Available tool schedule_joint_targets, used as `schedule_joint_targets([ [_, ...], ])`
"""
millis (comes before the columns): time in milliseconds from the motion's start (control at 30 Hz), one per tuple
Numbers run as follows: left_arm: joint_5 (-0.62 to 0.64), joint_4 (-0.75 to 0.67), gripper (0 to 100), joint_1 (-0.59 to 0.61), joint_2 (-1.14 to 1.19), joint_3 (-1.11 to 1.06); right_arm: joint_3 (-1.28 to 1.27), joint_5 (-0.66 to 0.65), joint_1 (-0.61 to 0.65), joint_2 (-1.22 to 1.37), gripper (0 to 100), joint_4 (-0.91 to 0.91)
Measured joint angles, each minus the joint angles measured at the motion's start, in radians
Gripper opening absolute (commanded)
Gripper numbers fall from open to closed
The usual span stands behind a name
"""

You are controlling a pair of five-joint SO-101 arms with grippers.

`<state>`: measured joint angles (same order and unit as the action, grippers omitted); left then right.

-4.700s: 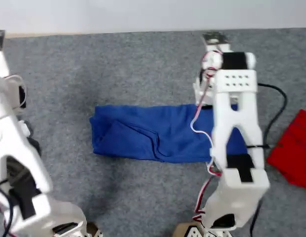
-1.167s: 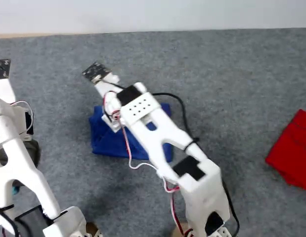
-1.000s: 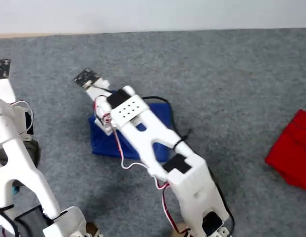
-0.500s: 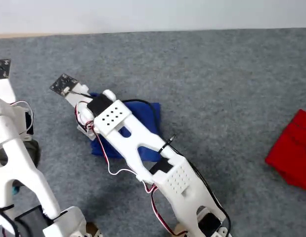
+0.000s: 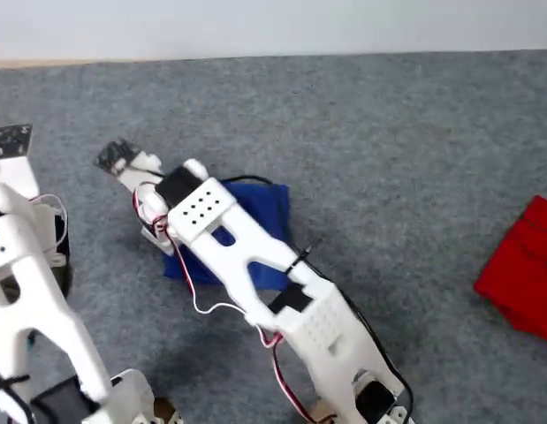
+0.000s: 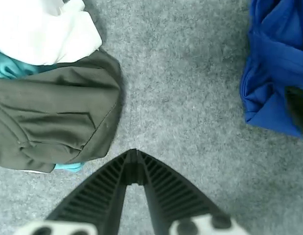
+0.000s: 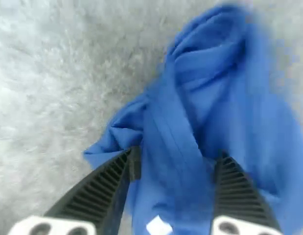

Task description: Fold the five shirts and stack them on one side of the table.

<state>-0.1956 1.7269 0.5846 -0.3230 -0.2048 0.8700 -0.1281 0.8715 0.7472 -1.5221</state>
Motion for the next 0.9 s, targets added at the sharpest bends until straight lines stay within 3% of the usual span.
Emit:
schedule_joint_targets([
  [300, 0.0, -0.055, 0, 0.0, -0.19, -0.126, 0.002, -0.002, -0.034, -0.249, 24.9, -0.094],
  [533, 0.0, -0.057, 0, 0.0, -0.293, -0.167, 0.002, -0.002, -0.242, -0.16, 0.3, -0.112],
  [667, 0.0, -0.057, 0, 0.0, -0.347, -0.167, 0.002, -0.04, -0.298, -0.044, 0.9, -0.115],
  [900, 0.0, -0.057, 0, 0.0, -0.388, -0.207, 0.002, -0.058, -0.259, 0.066, 0.9, -0.149],
])
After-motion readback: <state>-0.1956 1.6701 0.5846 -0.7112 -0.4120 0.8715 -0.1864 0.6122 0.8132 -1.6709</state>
